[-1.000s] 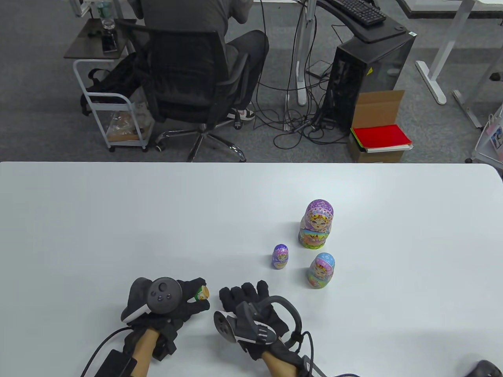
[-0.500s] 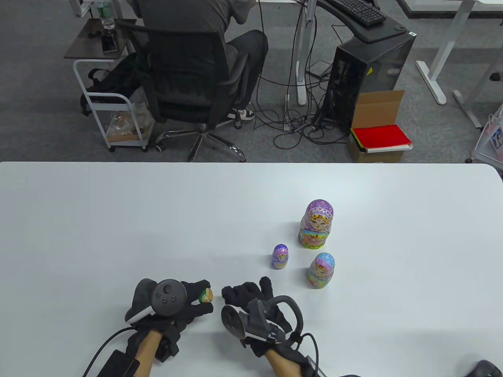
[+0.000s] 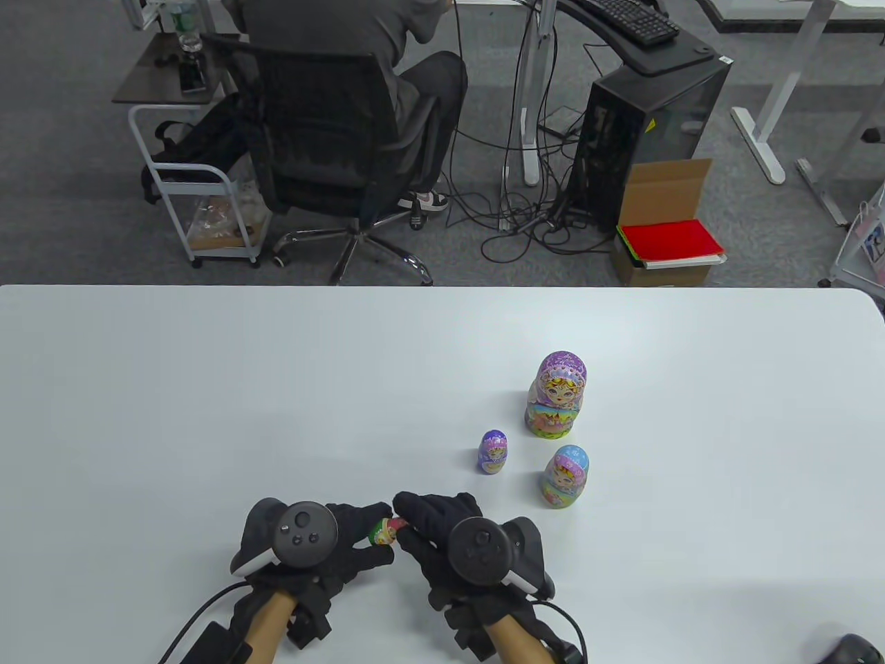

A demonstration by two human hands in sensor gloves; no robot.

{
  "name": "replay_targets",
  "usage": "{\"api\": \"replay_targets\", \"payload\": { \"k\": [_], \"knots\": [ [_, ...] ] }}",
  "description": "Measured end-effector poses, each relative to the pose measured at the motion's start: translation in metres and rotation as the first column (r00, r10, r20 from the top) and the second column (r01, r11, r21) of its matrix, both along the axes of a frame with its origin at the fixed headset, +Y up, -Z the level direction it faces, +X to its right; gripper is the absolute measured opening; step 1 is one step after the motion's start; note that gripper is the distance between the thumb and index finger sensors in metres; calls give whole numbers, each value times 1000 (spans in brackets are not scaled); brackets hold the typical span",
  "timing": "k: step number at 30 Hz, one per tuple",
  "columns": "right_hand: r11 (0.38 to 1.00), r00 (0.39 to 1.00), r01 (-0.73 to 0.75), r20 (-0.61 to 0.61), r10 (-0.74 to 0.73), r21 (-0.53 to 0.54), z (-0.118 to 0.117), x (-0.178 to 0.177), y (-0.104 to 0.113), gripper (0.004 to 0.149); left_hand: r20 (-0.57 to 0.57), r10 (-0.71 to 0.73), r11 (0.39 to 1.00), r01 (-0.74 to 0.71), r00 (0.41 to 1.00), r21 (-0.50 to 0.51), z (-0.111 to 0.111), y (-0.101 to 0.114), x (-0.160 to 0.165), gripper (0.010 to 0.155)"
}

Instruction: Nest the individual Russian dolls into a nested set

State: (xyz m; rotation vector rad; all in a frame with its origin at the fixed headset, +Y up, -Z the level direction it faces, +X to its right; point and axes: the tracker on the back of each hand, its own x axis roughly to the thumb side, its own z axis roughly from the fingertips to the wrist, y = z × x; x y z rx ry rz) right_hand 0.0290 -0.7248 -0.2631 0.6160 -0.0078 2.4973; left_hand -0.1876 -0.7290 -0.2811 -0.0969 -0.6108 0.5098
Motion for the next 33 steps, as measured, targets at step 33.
{"api": "replay_targets", "payload": {
  "k": [33],
  "knots": [
    [758,757,-647,42,652,-86,-14,0,-14,53,-50,9,1000,-9,999,6,-6,-4,-14,70]
  ]
}}
